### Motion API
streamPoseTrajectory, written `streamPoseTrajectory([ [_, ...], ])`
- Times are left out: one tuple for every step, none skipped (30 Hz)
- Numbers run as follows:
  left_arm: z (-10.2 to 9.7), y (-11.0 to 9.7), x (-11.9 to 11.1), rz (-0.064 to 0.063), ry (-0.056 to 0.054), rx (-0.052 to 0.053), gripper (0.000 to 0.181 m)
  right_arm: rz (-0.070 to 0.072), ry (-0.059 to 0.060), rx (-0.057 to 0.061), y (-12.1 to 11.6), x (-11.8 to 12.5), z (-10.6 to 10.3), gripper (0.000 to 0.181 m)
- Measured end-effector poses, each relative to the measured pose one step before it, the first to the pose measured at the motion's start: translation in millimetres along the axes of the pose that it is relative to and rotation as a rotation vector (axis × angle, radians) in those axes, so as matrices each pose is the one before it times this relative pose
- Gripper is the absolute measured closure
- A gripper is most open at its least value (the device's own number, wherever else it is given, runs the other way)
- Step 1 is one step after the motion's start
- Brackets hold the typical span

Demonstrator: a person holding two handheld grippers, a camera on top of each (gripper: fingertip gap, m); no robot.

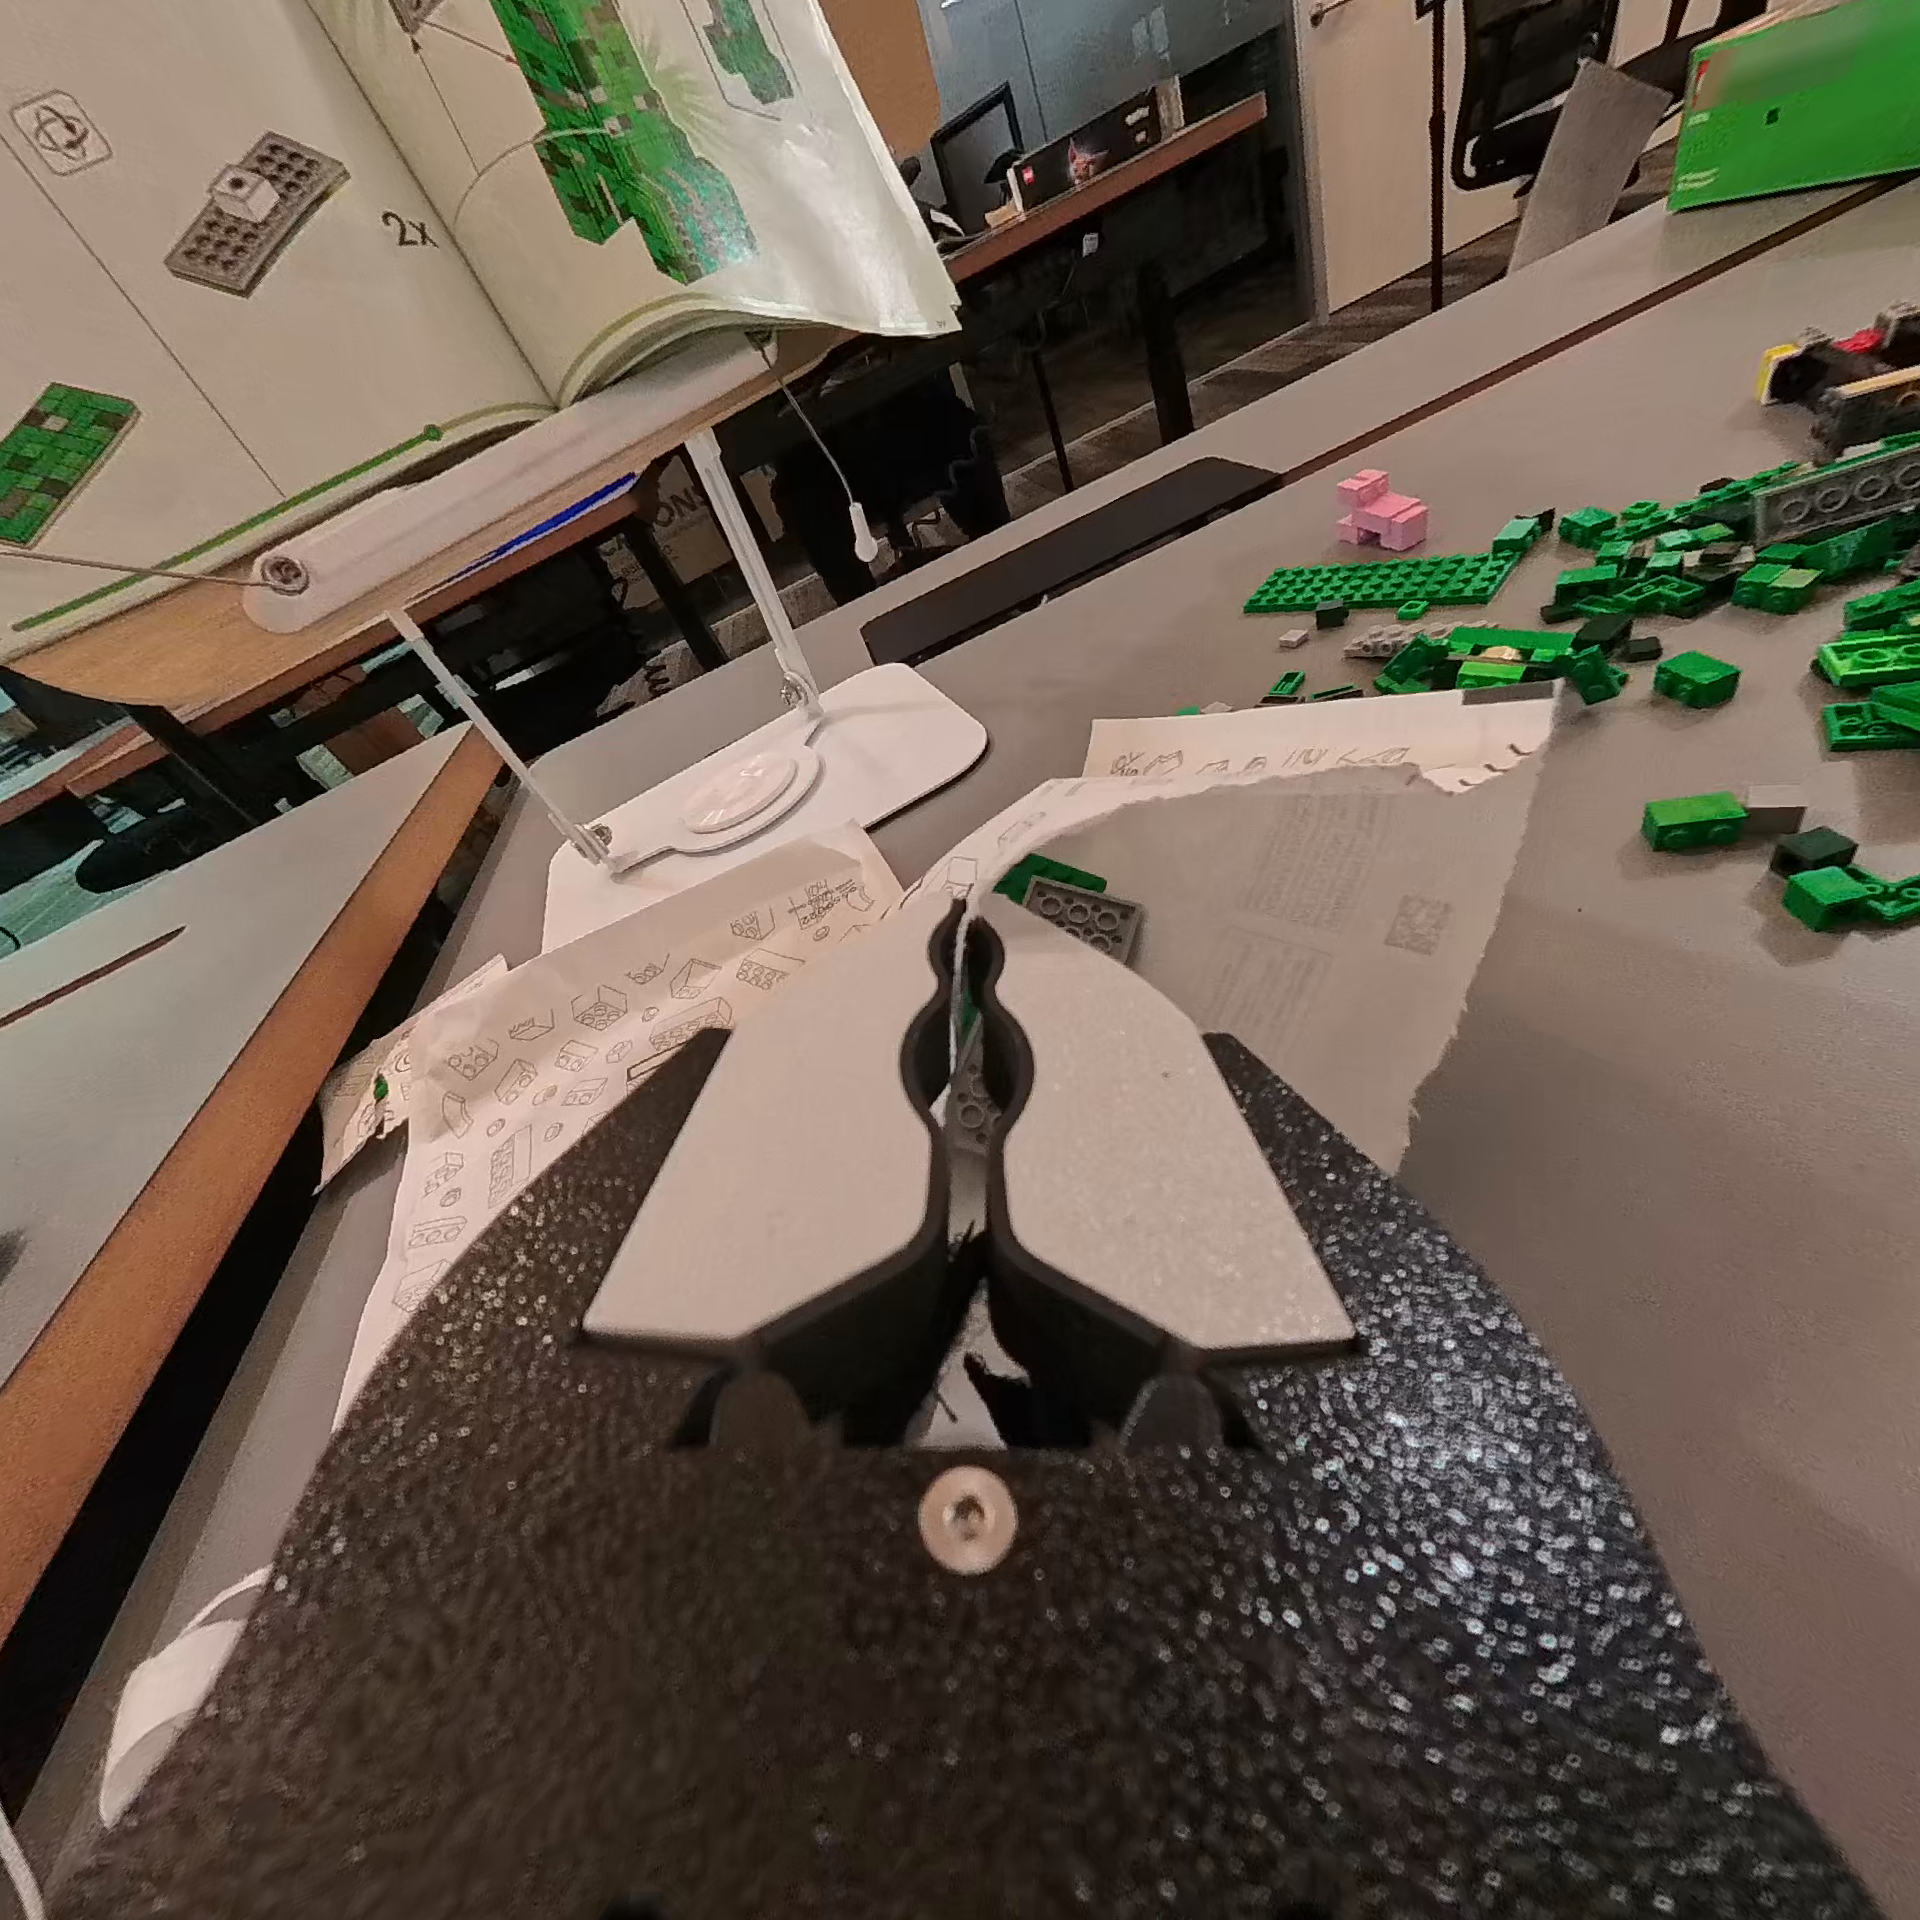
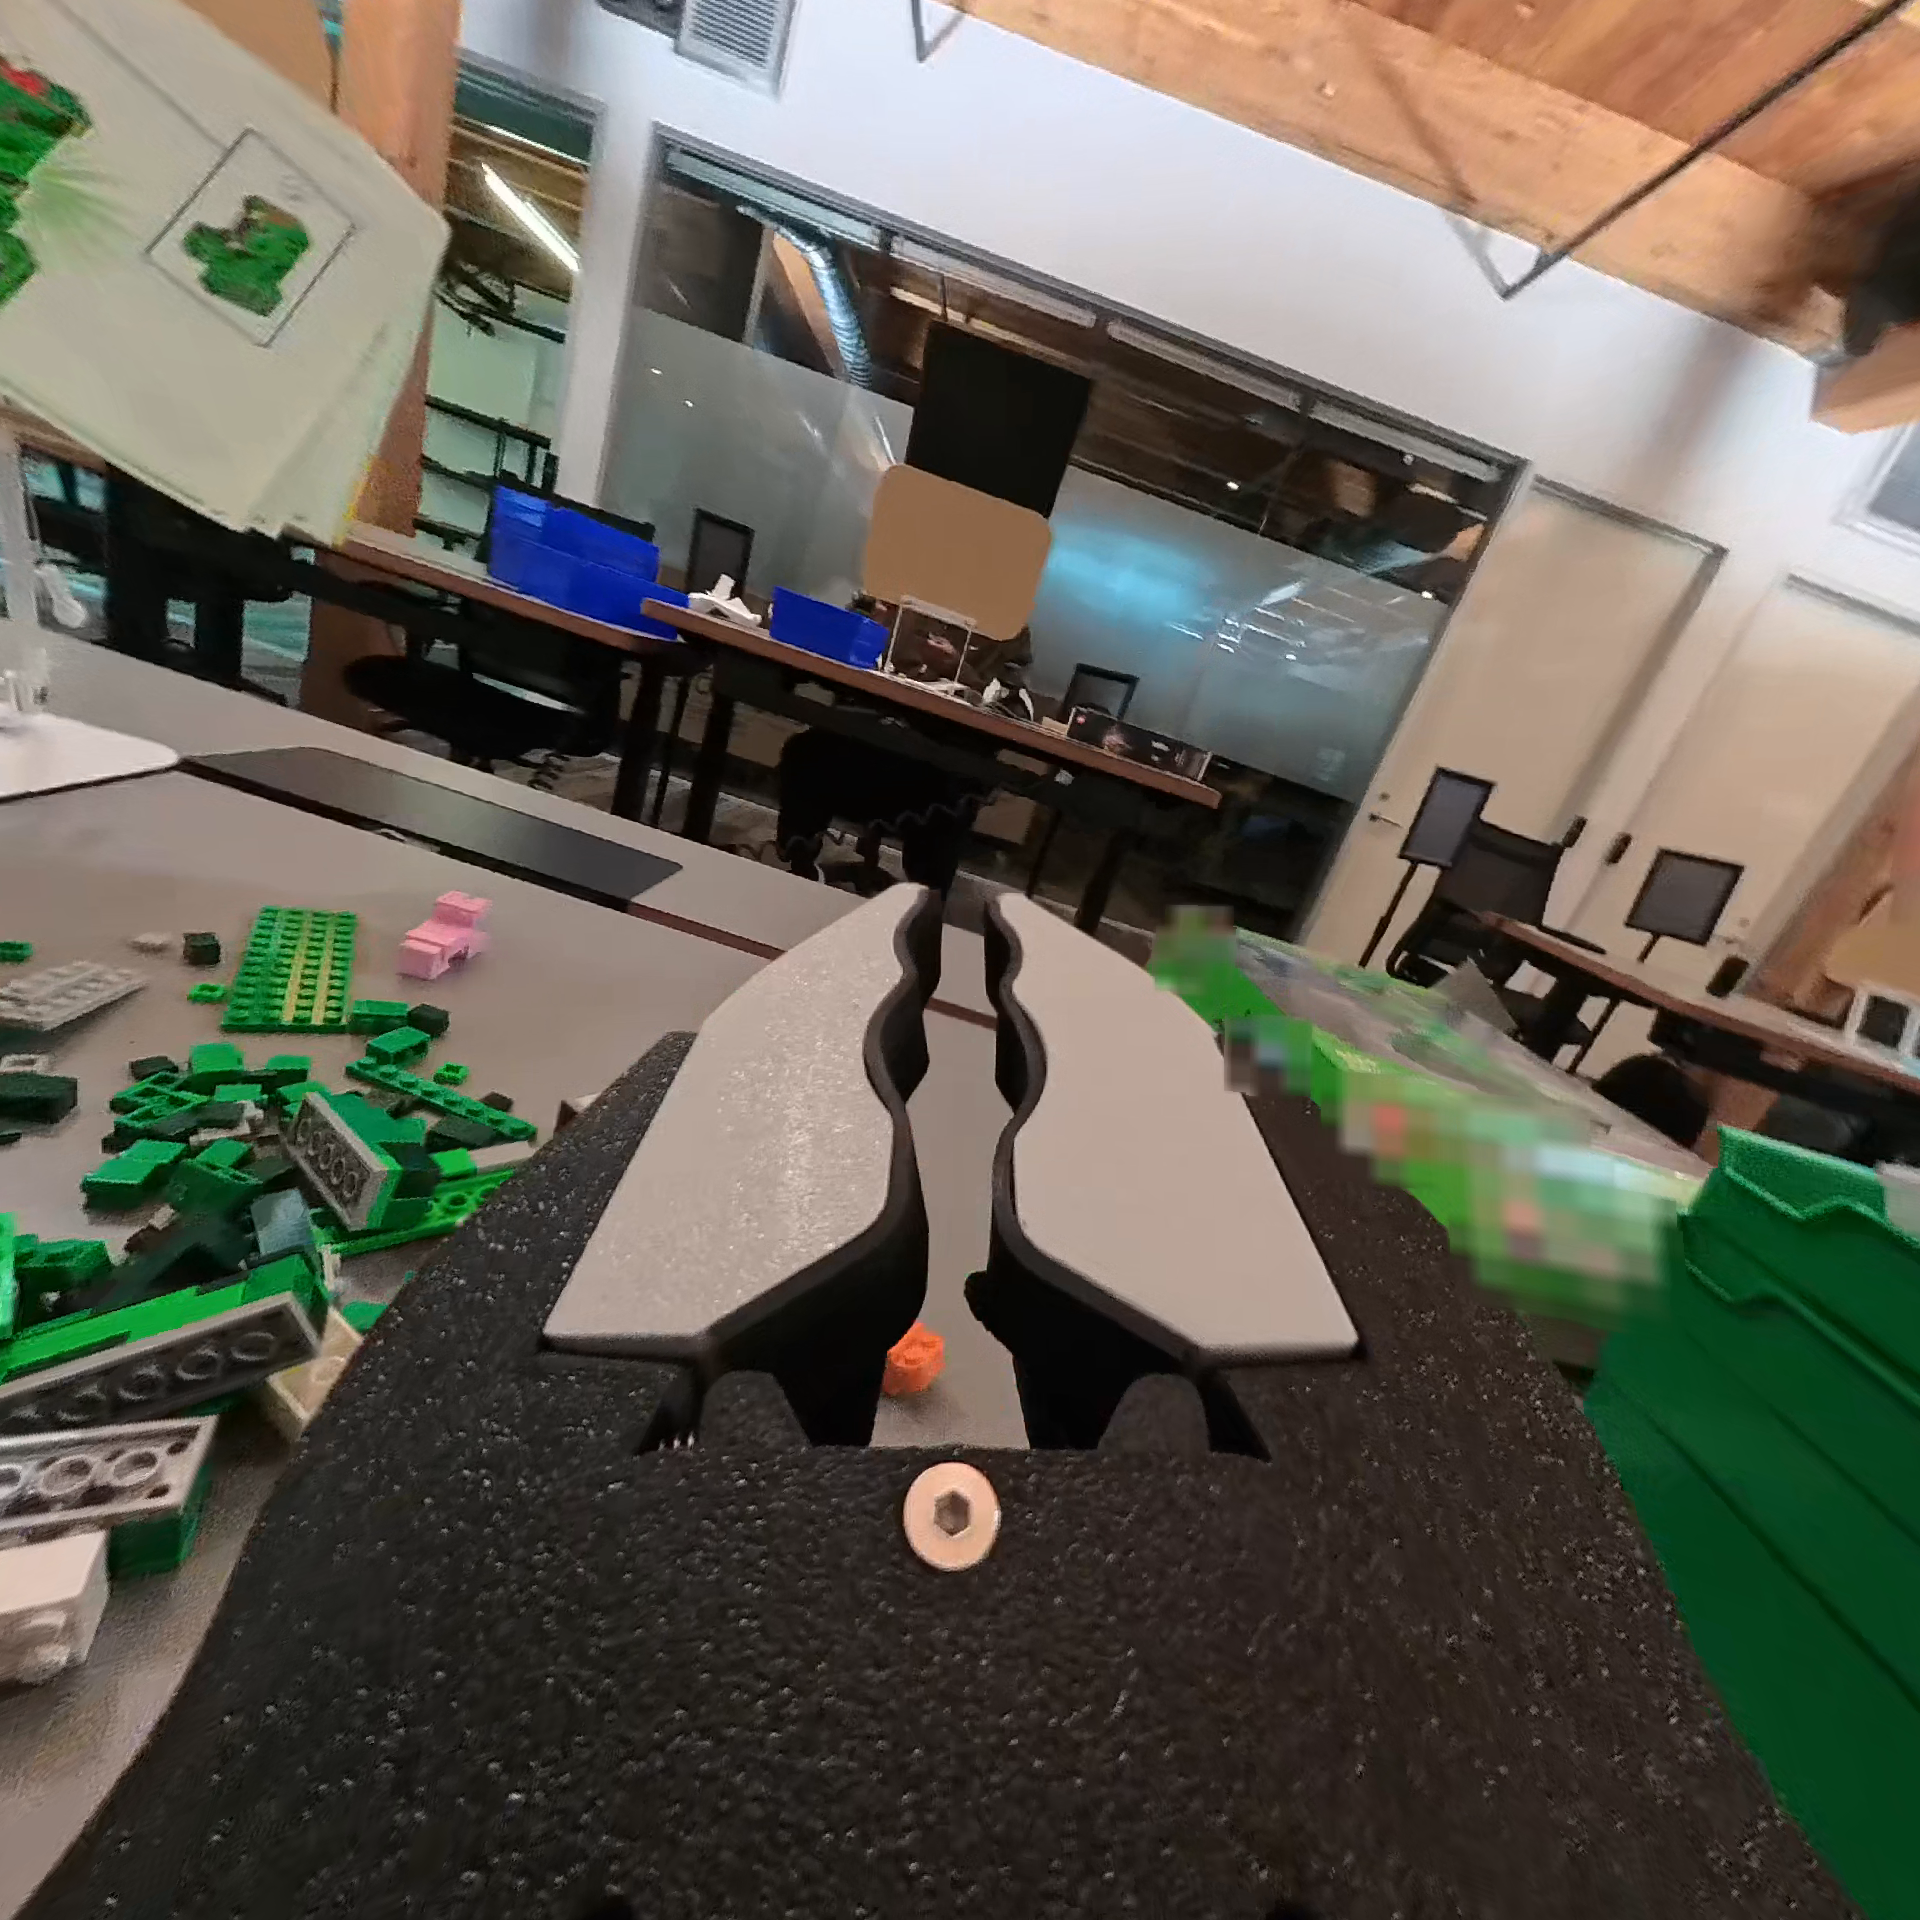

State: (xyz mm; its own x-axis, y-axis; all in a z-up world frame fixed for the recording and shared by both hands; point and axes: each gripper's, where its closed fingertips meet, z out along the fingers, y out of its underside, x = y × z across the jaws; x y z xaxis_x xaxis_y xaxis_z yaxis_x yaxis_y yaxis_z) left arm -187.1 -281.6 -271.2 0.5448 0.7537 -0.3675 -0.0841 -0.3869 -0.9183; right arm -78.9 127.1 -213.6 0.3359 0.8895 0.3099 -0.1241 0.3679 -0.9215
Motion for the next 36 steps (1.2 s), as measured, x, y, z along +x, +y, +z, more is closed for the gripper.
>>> streamPoseTrajectory([
  [0.00,0.00,0.07,-0.0002,0.0005,0.0000,0.181,0.0230,-0.0010,-0.0013,2.23,0.85,-0.07,0.174],
  [0.00,0.01,0.05,-0.0001,0.0003,0.0000,0.181,0.0215,-0.0113,-0.0015,2.08,-1.47,0.48,0.174],
  [-0.05,0.04,0.01,-0.0005,0.0003,0.0000,0.181,0.0126,-0.0156,-0.0051,2.35,-3.21,0.76,0.174],
  [0.02,0.19,0.06,-0.0008,0.0007,-0.0004,0.181,-0.0042,-0.0168,-0.0085,2.34,-4.32,1.17,0.174],
  [0.06,0.05,0.04,-0.0002,0.0006,-0.0003,0.181,-0.0304,-0.0211,-0.0071,0.92,-6.17,1.05,0.174],
  [0.03,0.01,0.08,0.0004,0.0002,-0.0004,0.181,-0.0602,-0.0257,0.0032,-2.12,-8.68,0.54,0.175],
  [0.04,0.11,0.13,0.0004,0.0003,-0.0004,0.181,-0.0837,-0.0294,0.0153,-4.75,-11.26,0.07,0.175],
  [0.13,0.16,0.22,0.0004,0.0009,-0.0011,0.181,-0.0999,-0.0341,0.0191,-6.19,-13.69,-0.20,0.177],
  [0.18,0.10,0.18,0.0005,0.0013,-0.0013,0.181,-0.1065,-0.0366,0.0169,-6.90,-14.92,0.16,0.180],
  [0.17,0.15,0.31,0.0003,0.0010,-0.0013,0.181,-0.1040,-0.0358,0.0148,-7.80,-14.84,0.60,0.181],
  [0.09,0.07,0.22,0.0006,0.0006,-0.0004,0.181,-0.0939,-0.0317,0.0165,-8.98,-13.41,0.79,0.181],
  [-0.05,-0.01,0.04,0.0008,-0.0003,-0.0003,0.181,-0.0803,-0.0254,0.0224,-10.07,-11.21,0.51,0.181],
  [0.00,0.01,-0.02,0.0000,-0.0002,-0.0001,0.181,-0.0685,-0.0210,0.0278,-10.58,-9.38,0.21,0.181],
  [0.08,0.01,-0.02,-0.0003,0.0001,0.0000,0.181,-0.0579,-0.0192,0.0287,-10.12,-8.06,-0.13,0.181],
  [0.01,-0.01,-0.03,-0.0001,-0.0003,0.0001,0.181,-0.0493,-0.0181,0.0260,-9.15,-7.21,-0.14,0.181],
  [-0.08,-0.02,0.02,0.0000,-0.0003,0.0001,0.181,-0.0437,-0.0177,0.0234,-8.31,-6.43,-0.10,0.181],
  [0.03,0.00,0.00,0.0007,-0.0002,-0.0003,0.181,-0.0395,-0.0168,0.0222,-7.52,-5.91,-0.18,0.181],
  [0.09,0.07,0.13,0.0009,0.0001,-0.0004,0.181,-0.0359,-0.0130,0.0189,-6.65,-4.84,-0.20,0.181],
  [0.03,0.01,0.06,0.0005,0.0001,-0.0004,0.181,-0.0321,-0.0069,0.0120,-4.87,-3.27,-0.11,0.181],
  [0.10,-0.06,0.04,0.0009,-0.0003,-0.0001,0.181,-0.0279,0.0017,0.0030,-2.28,-0.68,-0.13,0.181],
  [0.04,0.11,0.10,0.0006,0.0002,-0.0004,0.181,-0.0125,0.0174,-0.0085,1.57,3.54,-0.42,0.181],
  [-0.02,0.15,0.17,-0.0001,0.0010,-0.0005,0.181,0.0203,0.0315,-0.0224,6.34,8.18,-0.84,0.181],
  [-0.09,0.00,0.05,0.0005,0.0003,-0.0001,0.181,0.0615,0.0355,-0.0321,10.47,11.46,-1.36,0.181],
  [-0.12,-0.01,-0.04,0.0003,0.0000,0.0003,0.181,0.0941,0.0401,-0.0357,13.12,14.30,-1.97,0.181],
  [0.08,0.02,0.04,-0.0005,0.0005,-0.0001,0.181,0.1071,0.0438,-0.0342,13.67,16.30,-2.53,0.181],
  [-0.01,0.02,0.04,0.0001,0.0004,-0.0002,0.181,0.1018,0.0443,-0.0272,12.56,17.04,-2.62,0.181],
  [0.03,0.01,0.13,0.0005,0.0007,-0.0003,0.181,0.0872,0.0462,-0.0198,10.55,17.09,-2.43,0.181],
  [0.09,-0.06,0.27,0.0001,0.0010,-0.0002,0.181,0.0711,0.0421,-0.0164,8.61,15.33,-1.81,0.181],
  [0.11,-0.08,0.20,0.0007,0.0008,0.0000,0.181,0.0549,0.0293,-0.0143,7.21,11.93,-1.24,0.181],
  [0.08,0.08,0.26,0.0008,0.0011,-0.0005,0.181,0.0412,0.0209,-0.0125,5.87,8.99,-0.95,0.181],
  [0.15,0.13,0.18,0.0004,0.0006,-0.0008,0.181,0.0295,0.0181,-0.0105,4.29,6.86,-0.60,0.181],
  [-0.01,0.02,-0.01,0.0004,0.0001,-0.0001,0.181,0.0204,0.0125,-0.0062,2.62,4.69,-0.44,0.181],
  [-0.11,-0.02,0.02,-0.0003,0.0001,0.0004,0.181,0.0144,0.0078,-0.0023,1.42,2.98,-0.23,0.181],
  [-0.01,0.06,-0.03,-0.0014,0.0006,0.0002,0.181,0.0102,0.0058,-0.0008,0.51,1.95,-0.29,0.181],
  [0.01,0.08,-0.02,-0.0004,0.0006,-0.0003,0.181,0.0070,0.0003,0.0012,-0.09,0.17,-0.12,0.181],
  [-0.04,-0.02,0.10,0.0007,0.0002,-0.0002,0.181,0.0031,-0.0060,0.0038,-0.61,-1.60,-0.04,0.181],
])
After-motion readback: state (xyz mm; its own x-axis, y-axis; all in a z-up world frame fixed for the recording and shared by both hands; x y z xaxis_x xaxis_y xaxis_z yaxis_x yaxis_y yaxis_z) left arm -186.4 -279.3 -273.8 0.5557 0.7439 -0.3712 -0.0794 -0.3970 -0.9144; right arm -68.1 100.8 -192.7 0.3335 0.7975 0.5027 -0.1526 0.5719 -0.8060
